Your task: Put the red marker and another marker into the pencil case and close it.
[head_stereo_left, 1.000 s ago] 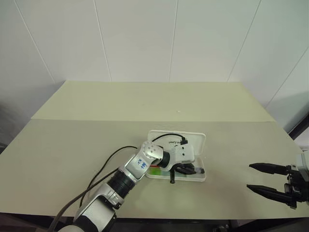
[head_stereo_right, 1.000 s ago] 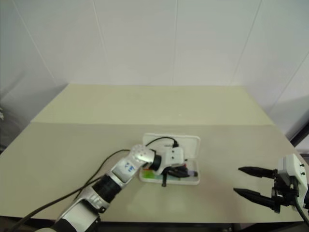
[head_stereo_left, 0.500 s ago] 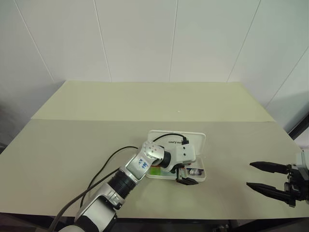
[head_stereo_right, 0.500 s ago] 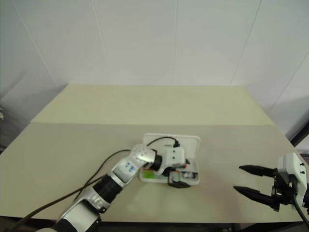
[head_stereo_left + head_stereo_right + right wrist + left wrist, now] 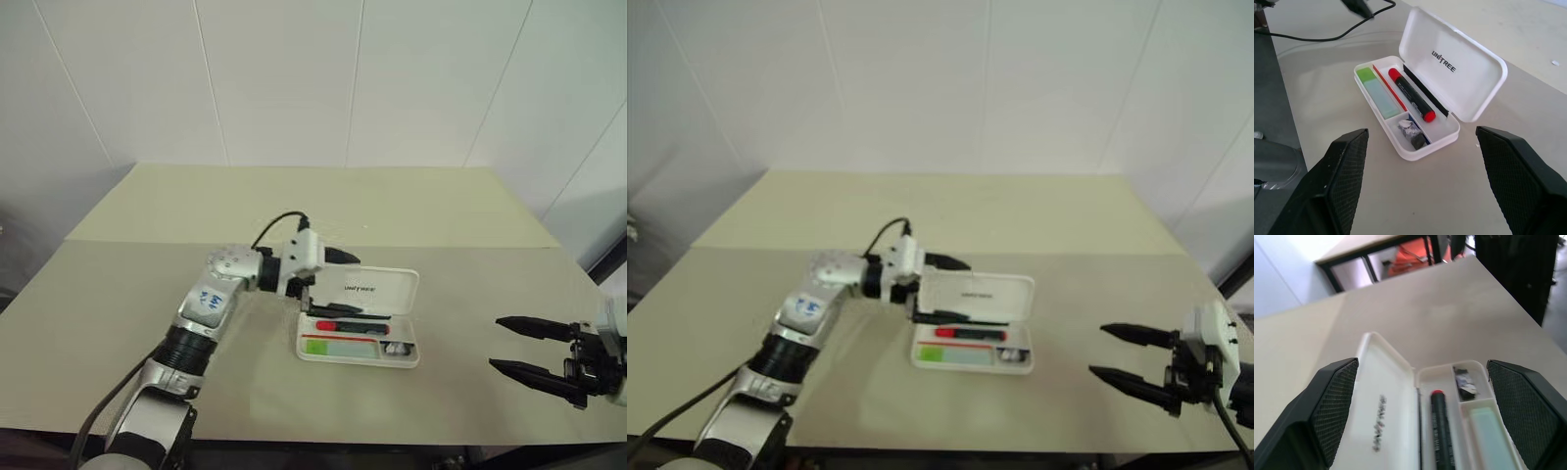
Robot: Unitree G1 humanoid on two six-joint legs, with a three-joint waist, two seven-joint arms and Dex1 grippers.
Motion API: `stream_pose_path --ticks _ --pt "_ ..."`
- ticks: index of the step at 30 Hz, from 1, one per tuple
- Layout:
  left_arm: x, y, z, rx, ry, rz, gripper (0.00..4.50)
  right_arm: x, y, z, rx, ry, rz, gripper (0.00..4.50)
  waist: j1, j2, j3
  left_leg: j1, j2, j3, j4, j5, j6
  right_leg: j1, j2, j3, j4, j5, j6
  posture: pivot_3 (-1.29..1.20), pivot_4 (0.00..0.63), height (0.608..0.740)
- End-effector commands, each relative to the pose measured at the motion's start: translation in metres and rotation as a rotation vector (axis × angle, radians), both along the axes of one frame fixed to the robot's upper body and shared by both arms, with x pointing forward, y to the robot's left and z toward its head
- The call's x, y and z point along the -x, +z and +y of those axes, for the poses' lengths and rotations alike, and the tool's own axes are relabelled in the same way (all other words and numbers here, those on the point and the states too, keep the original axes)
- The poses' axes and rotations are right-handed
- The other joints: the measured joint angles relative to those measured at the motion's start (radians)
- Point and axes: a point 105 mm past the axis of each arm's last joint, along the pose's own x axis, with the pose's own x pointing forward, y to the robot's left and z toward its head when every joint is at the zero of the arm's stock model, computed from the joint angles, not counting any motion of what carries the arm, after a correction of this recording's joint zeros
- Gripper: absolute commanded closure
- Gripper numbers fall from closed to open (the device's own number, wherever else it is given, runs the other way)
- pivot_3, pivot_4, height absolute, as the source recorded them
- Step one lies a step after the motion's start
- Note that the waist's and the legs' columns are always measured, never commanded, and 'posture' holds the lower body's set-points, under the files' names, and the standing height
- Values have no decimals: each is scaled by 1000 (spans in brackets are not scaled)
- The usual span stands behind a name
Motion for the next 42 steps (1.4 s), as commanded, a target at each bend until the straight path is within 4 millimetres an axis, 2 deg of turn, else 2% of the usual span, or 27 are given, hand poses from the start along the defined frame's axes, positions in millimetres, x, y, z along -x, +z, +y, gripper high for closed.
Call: stream_pose_path --ticks 1,4,8,13,14,17,20,24,30,37,42 --pt "-14 27 27 128 58 -50 434 -4 8 9 -31 53 -52 0 -2 0 0 0 0 0 0 0 0 0 0 0 0 0 0 0 150 740" --pt "-28 23 45 144 107 -18 1322 -8 10 15 -44 84 -59 0 -6 0 0 1 0 0 1 0 0 1 0 0 0 0 0 0 150 740" --pt "-47 9 68 111 170 159 2617 -14 10 19 -43 108 -66 0 -5 0 0 1 0 0 1 0 0 1 0 0 1 0 0 0 150 740" --pt "-58 0 80 81 212 233 4325 -17 11 19 -43 117 -70 0 -1 0 0 0 0 -1 0 0 0 1 0 -1 1 0 0 0 150 740" --pt "-61 2 82 92 225 244 4455 -17 11 19 -44 118 -71 0 -1 0 0 0 0 -2 0 0 0 1 0 -1 0 0 0 0 150 740" --pt "-71 4 87 104 282 264 4455 -17 11 20 -46 120 -73 0 -2 0 0 -1 0 -2 0 0 0 1 0 -1 0 0 0 0 150 740" --pt "-85 -3 94 79 390 278 4455 -18 10 19 -52 121 -72 0 -3 0 0 0 0 -2 0 0 0 1 0 -1 0 0 1 0 150 740" --pt "-91 -10 91 113 409 283 4455 -25 18 13 -122 126 -113 0 -8 0 0 0 0 -1 0 0 0 1 0 -1 0 1 1 0 150 740" --pt "-82 -34 78 27 315 426 4455 -34 20 -4 -107 174 -115 0 -5 0 0 -1 0 -1 0 0 0 -1 0 -1 1 1 1 0 150 740" --pt "-66 -34 63 17 147 519 4455 -50 23 -8 -62 195 -120 0 -8 0 0 -1 -1 0 -1 0 0 -2 0 -1 2 1 1 0 150 740" --pt "-44 -37 61 -74 -38 570 4455 -50 22 -5 -60 204 -122 0 -7 0 0 -2 0 0 -2 0 0 -4 0 -1 3 0 1 0 150 740"
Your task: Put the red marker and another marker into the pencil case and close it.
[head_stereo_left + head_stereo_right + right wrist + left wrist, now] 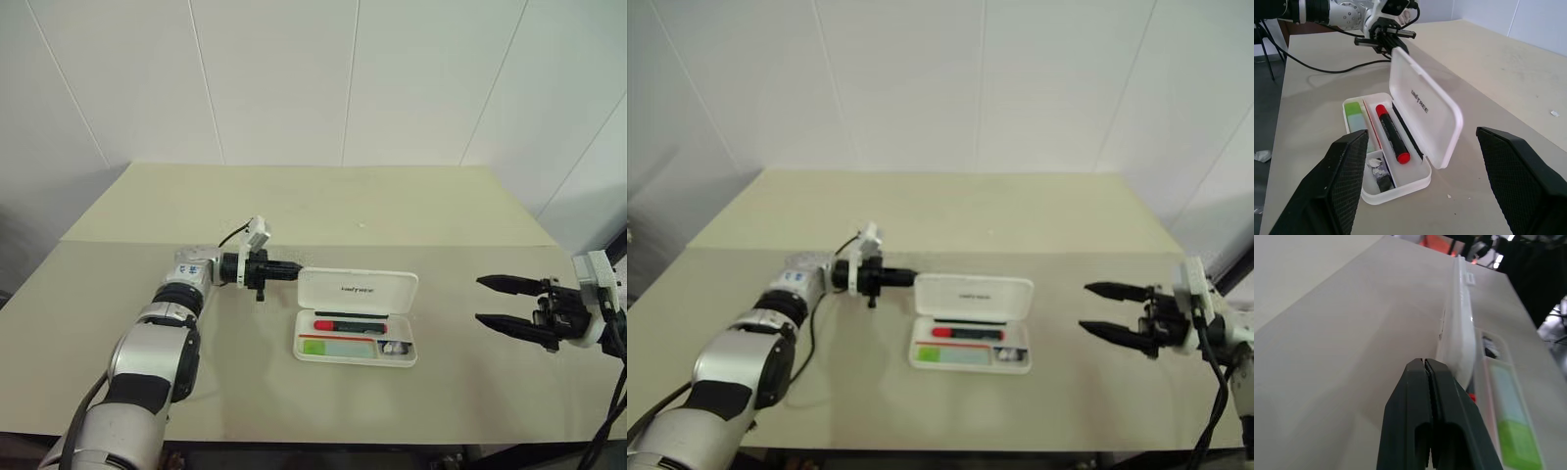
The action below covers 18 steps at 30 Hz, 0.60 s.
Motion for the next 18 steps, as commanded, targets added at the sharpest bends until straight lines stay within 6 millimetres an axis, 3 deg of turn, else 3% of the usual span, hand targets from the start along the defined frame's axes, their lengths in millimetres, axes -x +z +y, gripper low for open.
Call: stream_pose_path --ticks 1,7,18 --pt "12 9 -1 -23 -123 -10 4455 6 6 1 27 38 -34 0 1 0 0 0 0 0 0 0 0 0 0 0 0 0 0 0 150 740" --pt "25 -17 2 -211 -203 19 4455 9 5 1 27 39 -30 0 -2 0 0 0 0 0 0 0 0 0 0 1 1 0 0 0 150 740" --pt "36 -35 -18 -380 -358 -64 4455 11 -1 4 49 75 1 0 1 0 0 0 0 0 3 0 0 0 0 1 2 0 0 0 150 740"
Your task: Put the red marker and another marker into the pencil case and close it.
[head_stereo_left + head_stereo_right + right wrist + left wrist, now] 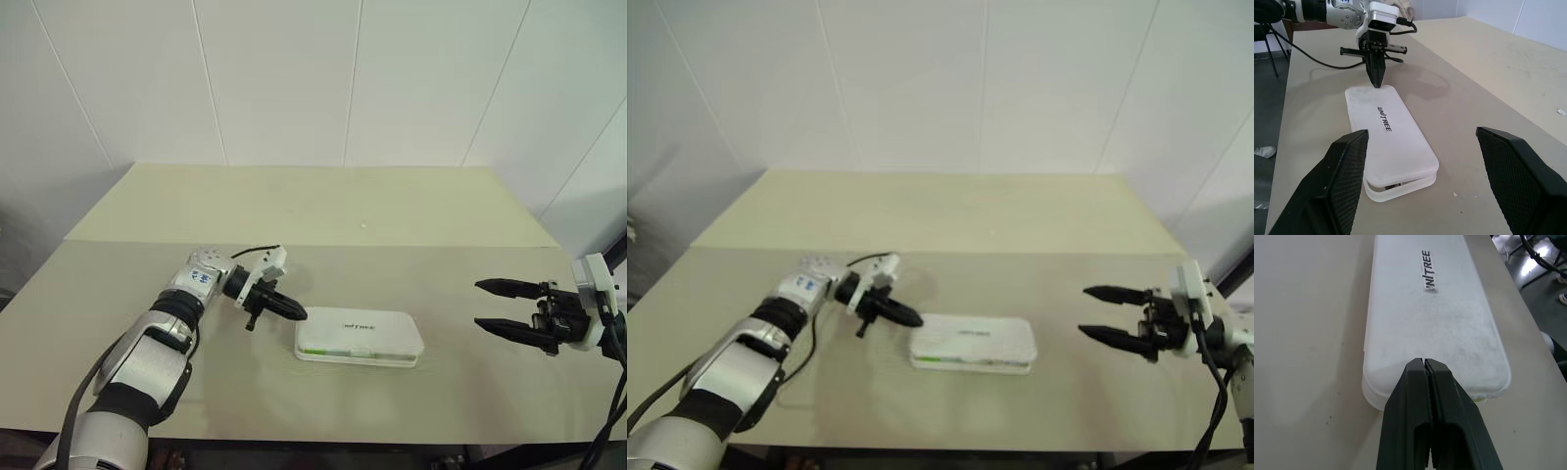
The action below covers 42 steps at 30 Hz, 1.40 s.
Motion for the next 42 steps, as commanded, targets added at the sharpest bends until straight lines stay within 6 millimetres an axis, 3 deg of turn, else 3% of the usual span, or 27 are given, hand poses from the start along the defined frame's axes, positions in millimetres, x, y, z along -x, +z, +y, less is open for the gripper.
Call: stream_pose_path --ticks 1,6,18,24,31,34,42 --pt "14 3 -7 -55 -167 1 4455 8 2 3 42 69 -7 0 0 0 0 0 0 0 0 0 0 0 0 0 0 0 0 0 150 740" --pt "17 -18 -2 -235 -256 -65 4455 2 3 4 48 66 -11 0 1 0 0 0 0 0 0 0 0 0 0 0 0 0 0 0 150 740" --pt "17 -29 -10 -301 -356 -165 4455 1 5 8 43 66 -21 0 2 1 -1 4 0 0 2 0 0 7 0 0 -2 0 0 0 150 740" --pt "8 -18 -21 -173 -306 -274 4455 0 7 9 44 65 -29 0 1 1 -1 11 0 0 2 -1 1 16 0 0 -7 0 0 0 150 740" --pt "2 34 -33 297 -173 -341 4455 1 7 9 47 63 -30 0 -1 1 0 10 0 0 0 -1 1 13 0 0 -5 0 0 0 150 740" --pt "7 52 -25 483 -155 -333 4455 1 7 8 49 60 -28 0 -2 1 0 9 1 0 -2 -1 1 11 0 0 -4 0 0 0 150 740" --pt "15 40 14 503 -76 -289 4455 -3 10 6 58 58 -30 0 -1 1 0 10 1 0 -3 -1 1 11 0 0 -4 0 0 0 150 740"
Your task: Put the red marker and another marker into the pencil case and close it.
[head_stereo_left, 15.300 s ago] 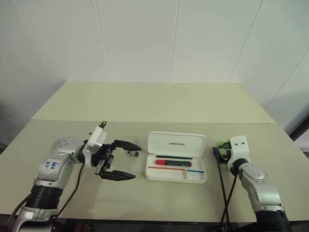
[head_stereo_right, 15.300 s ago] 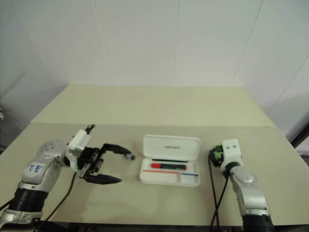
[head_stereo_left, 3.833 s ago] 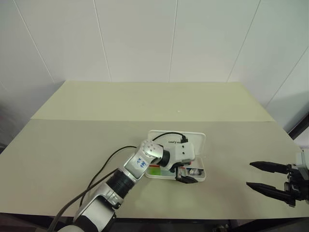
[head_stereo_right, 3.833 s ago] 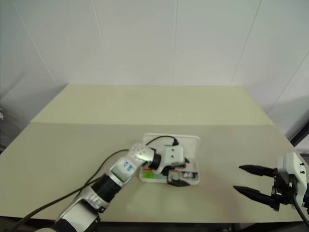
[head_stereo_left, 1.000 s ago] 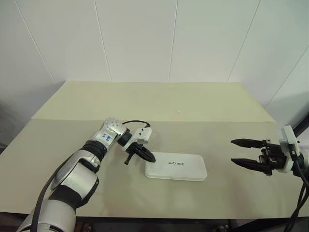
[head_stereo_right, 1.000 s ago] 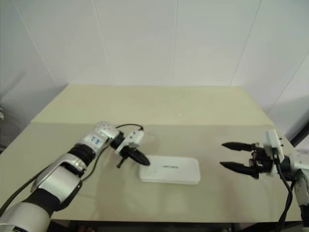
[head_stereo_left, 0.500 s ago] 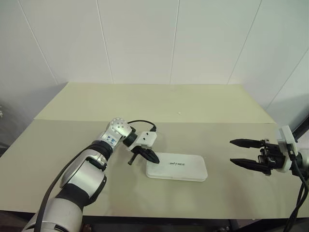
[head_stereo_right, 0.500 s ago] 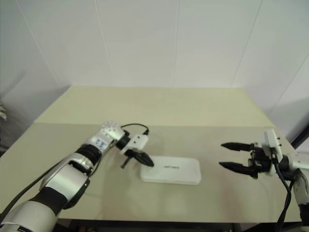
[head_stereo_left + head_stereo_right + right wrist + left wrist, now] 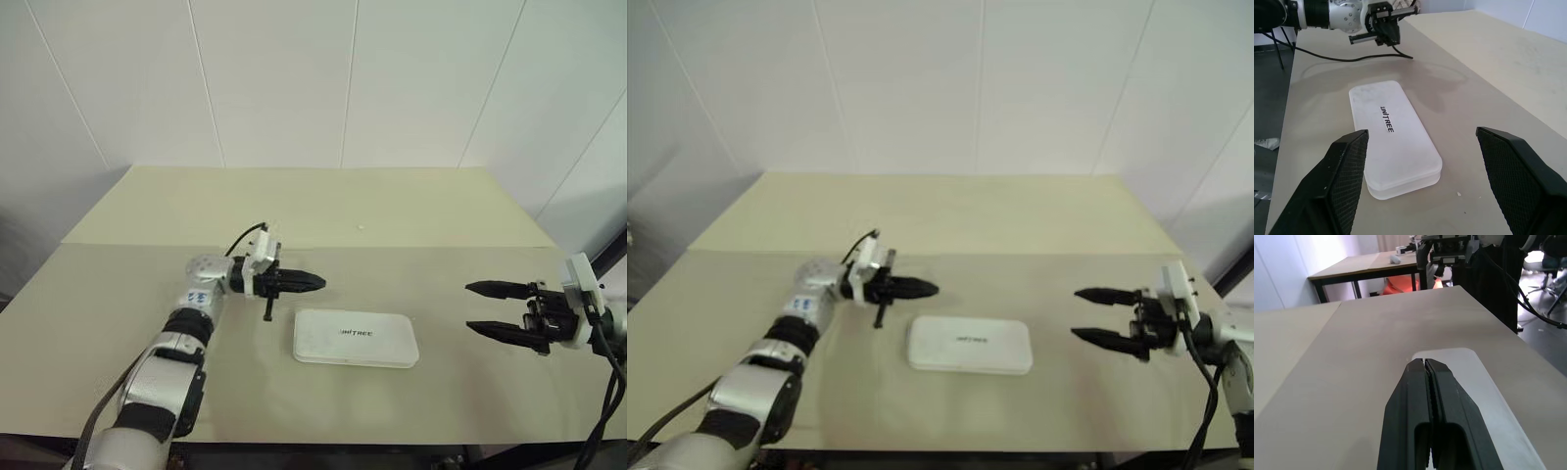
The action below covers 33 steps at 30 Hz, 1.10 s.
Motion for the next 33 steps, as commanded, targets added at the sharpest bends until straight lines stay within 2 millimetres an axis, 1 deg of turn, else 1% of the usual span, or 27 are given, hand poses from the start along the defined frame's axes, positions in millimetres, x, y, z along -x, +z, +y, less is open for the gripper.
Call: stream_pose_path --ticks 1,2,5,7,9,13,16,17,20,24,27,33 --pt "14 3 17 -44 -78 -34 4455 2 12 -2 24 31 -35 0 1 0 0 0 0 0 0 0 0 0 0 0 0 0 0 0 150 740" --pt "17 2 22 -43 -73 -44 4455 2 12 -1 25 31 -36 0 1 0 0 0 0 0 0 0 0 0 0 0 0 0 0 0 150 740" --pt "25 6 32 11 -77 -37 3850 2 11 -2 27 34 -34 0 1 0 0 0 0 0 0 0 0 0 0 0 0 0 0 0 150 740" --pt "30 6 37 27 -81 -34 3299 3 11 -4 27 35 -31 0 1 0 0 0 0 0 0 0 0 0 0 0 0 0 0 0 150 740" --pt "32 4 43 29 -75 -40 2585 4 11 -4 29 35 -30 0 1 0 0 0 0 0 0 0 0 0 0 0 0 0 0 0 150 740" --pt "34 4 49 20 -72 -42 1254 4 12 -6 32 29 -30 0 1 0 0 0 0 0 0 0 0 0 0 0 0 0 -1 0 150 740" --pt "37 5 60 3 -55 -32 231 2 14 -4 36 22 -36 0 1 0 0 0 0 0 0 0 0 0 0 0 0 0 -1 0 150 740" --pt "38 5 63 -2 -50 -30 50 2 15 -4 36 22 -36 0 -1 0 0 0 0 0 0 0 0 0 0 0 0 0 -1 0 150 740" --pt "41 3 78 -40 -16 -7 50 4 15 -6 43 21 -28 0 -3 1 0 1 1 0 -1 0 0 0 0 0 0 -1 -1 0 150 740" --pt "47 1 92 -105 8 10 50 7 17 -9 44 16 -20 0 -5 1 0 1 1 0 -3 0 0 0 0 0 0 -1 -2 0 150 740" --pt "50 5 108 -142 52 6 50 8 13 -9 44 12 -8 0 -3 1 0 2 1 0 -2 0 0 0 0 0 0 -1 -3 0 150 740" --pt "53 4 115 -182 67 12 50 6 12 0 23 28 -19 0 -2 1 0 2 1 1 -2 0 0 0 0 0 0 -2 -3 0 150 740"
